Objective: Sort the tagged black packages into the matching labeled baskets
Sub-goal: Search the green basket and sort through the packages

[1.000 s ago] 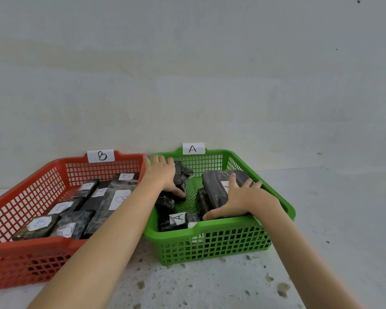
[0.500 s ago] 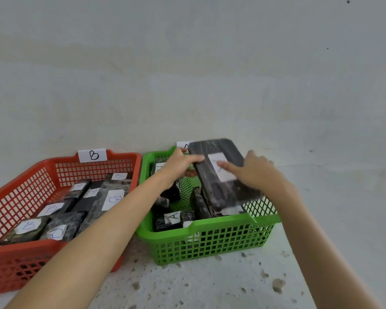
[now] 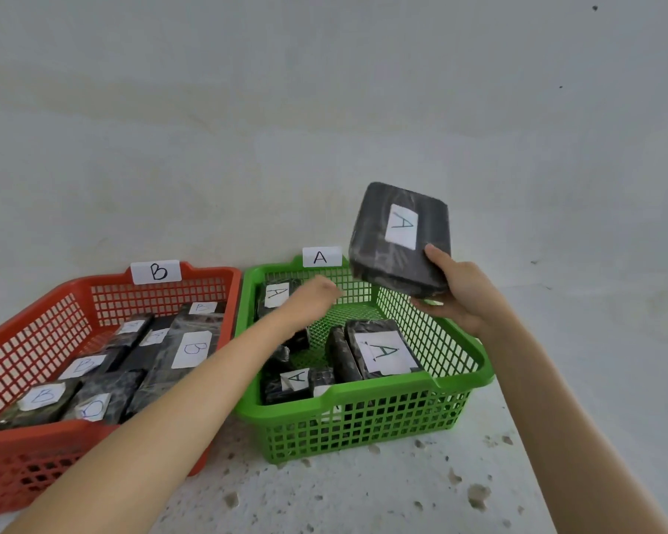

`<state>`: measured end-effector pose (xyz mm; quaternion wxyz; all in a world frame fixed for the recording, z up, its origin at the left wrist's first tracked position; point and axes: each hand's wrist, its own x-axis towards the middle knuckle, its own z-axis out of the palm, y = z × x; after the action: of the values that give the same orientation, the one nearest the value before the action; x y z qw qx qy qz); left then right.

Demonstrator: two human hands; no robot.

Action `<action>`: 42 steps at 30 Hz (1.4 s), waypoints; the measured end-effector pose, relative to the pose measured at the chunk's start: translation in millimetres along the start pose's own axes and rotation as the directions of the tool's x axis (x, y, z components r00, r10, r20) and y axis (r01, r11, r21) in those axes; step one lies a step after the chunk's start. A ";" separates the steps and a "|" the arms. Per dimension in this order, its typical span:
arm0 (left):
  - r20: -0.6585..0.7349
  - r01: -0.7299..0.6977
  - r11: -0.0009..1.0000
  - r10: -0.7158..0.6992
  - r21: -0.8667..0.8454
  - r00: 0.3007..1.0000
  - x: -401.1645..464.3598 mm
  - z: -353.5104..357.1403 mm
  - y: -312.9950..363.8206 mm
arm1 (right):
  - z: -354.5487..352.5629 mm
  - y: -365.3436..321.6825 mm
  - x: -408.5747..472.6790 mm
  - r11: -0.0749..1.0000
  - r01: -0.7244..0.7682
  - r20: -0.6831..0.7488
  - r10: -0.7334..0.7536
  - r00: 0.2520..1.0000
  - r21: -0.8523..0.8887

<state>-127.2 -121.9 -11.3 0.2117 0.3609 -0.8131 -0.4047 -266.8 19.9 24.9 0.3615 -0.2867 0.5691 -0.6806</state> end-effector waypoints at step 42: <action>-0.075 0.019 0.697 -0.104 -0.717 0.992 0.4 -31.6 3.2 | 1.9 16.3 14.5 0.793 0.121 -0.040 -0.121 0.992 0.596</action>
<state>-108.7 -136.9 9.8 0.3656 0.2988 -0.5669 -0.6750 -271.0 5.4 9.0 0.3892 -0.1942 0.3062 -0.8468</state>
